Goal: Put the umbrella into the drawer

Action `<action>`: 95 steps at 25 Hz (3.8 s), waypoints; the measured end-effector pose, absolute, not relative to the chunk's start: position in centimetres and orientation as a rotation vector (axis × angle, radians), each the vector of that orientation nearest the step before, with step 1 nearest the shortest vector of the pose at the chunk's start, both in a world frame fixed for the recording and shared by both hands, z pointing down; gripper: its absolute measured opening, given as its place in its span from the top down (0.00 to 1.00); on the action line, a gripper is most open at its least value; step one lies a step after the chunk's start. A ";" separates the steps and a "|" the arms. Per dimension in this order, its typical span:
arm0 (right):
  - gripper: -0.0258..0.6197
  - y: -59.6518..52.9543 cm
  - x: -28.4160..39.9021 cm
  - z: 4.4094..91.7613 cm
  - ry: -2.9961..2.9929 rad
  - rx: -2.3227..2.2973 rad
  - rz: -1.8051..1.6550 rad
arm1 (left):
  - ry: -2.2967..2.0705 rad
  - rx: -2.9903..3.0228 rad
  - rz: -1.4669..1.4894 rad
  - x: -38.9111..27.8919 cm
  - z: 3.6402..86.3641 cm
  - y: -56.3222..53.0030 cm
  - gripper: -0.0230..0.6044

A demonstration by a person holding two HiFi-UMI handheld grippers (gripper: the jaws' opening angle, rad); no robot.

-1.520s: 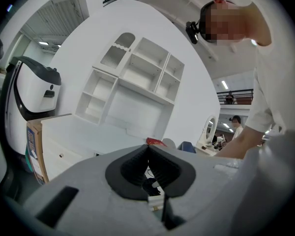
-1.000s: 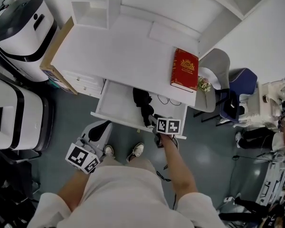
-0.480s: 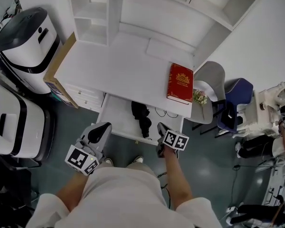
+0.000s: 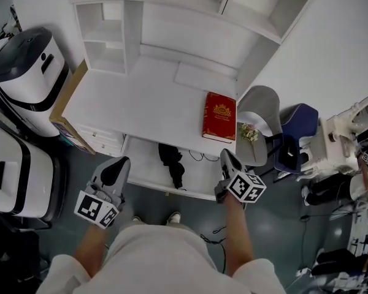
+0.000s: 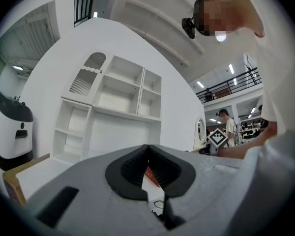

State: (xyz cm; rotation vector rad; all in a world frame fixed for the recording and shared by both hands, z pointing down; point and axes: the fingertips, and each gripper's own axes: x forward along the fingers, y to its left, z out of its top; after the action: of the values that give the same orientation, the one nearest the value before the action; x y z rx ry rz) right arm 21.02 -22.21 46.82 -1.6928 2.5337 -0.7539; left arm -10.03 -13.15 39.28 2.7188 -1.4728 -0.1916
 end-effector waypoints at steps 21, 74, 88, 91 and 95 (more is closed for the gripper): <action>0.96 -12.7 26.5 26.7 2.546 -1.702 0.103 | -1.744 2.713 -0.323 -12.8 31.5 -13.1 0.94; 0.96 -9.8 21.4 27.3 2.543 -1.540 -0.090 | -1.876 2.624 -0.307 -17.1 31.1 -7.5 0.94; 0.96 -10.1 22.4 28.6 2.568 -1.546 -0.096 | -1.858 2.613 -0.308 -15.2 32.2 -7.6 0.94; 0.96 -10.2 22.8 29.0 2.580 -1.550 -0.093 | -1.849 2.610 -0.304 -14.4 32.9 -7.7 0.94; 0.96 -10.5 23.6 29.4 2.584 -1.554 -0.097 | -1.845 2.605 -0.308 -13.6 33.3 -7.9 0.94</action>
State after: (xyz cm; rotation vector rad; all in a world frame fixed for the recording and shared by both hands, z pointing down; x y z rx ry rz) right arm 23.57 -10.51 29.36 -1.5541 2.5844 -0.0971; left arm -13.62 -7.87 33.34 2.6050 -1.8451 -0.3082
